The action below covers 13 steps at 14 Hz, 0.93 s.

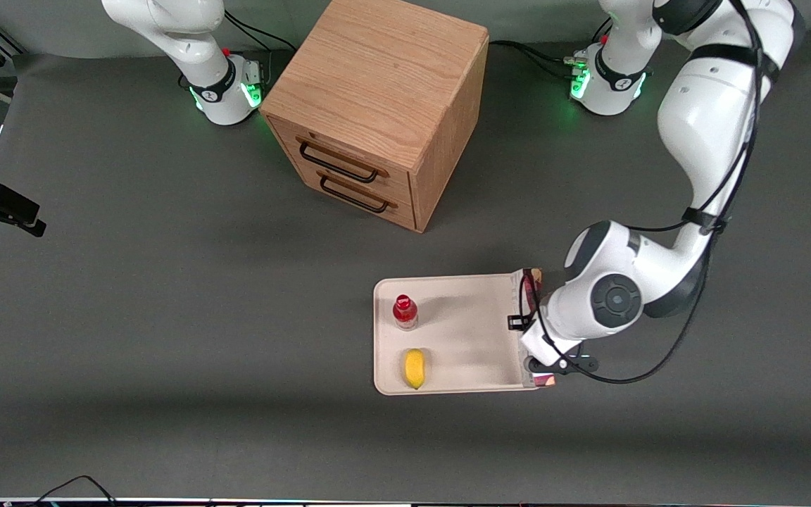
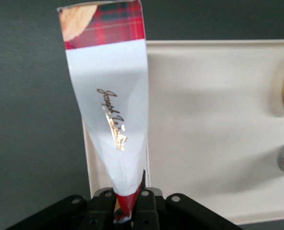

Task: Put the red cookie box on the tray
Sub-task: 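Carry the cookie box with the left gripper over the white tray, then lower the cookie box onto the tray and open the left gripper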

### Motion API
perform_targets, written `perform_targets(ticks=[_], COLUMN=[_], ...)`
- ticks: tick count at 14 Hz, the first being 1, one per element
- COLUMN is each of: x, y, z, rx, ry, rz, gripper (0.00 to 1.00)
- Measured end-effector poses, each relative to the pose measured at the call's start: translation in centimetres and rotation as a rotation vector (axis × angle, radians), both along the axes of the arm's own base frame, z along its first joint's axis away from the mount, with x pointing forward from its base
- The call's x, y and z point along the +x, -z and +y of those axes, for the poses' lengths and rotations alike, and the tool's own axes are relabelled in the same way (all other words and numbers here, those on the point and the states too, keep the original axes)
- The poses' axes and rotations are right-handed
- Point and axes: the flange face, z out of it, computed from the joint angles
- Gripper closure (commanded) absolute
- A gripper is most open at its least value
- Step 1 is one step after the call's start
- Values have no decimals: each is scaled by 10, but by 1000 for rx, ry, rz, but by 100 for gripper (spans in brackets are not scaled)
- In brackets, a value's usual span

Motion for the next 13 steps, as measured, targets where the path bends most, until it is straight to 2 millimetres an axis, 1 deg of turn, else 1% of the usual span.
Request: perform_targets(ticks=[1, 3, 4, 5, 10, 12, 13], x=[-4, -10, -12, -13, -11, -6, -3], y=[13, 25, 28, 30, 25, 14, 4], z=[-2, -2, -3, -3, -1, 5, 9], rx=[6, 23, 26, 29, 43, 43, 49], ry=[12, 28, 32, 36, 45, 35, 29], rz=[2, 15, 18, 21, 5, -13, -20], gripper=[100, 100, 48, 0, 0, 0, 0])
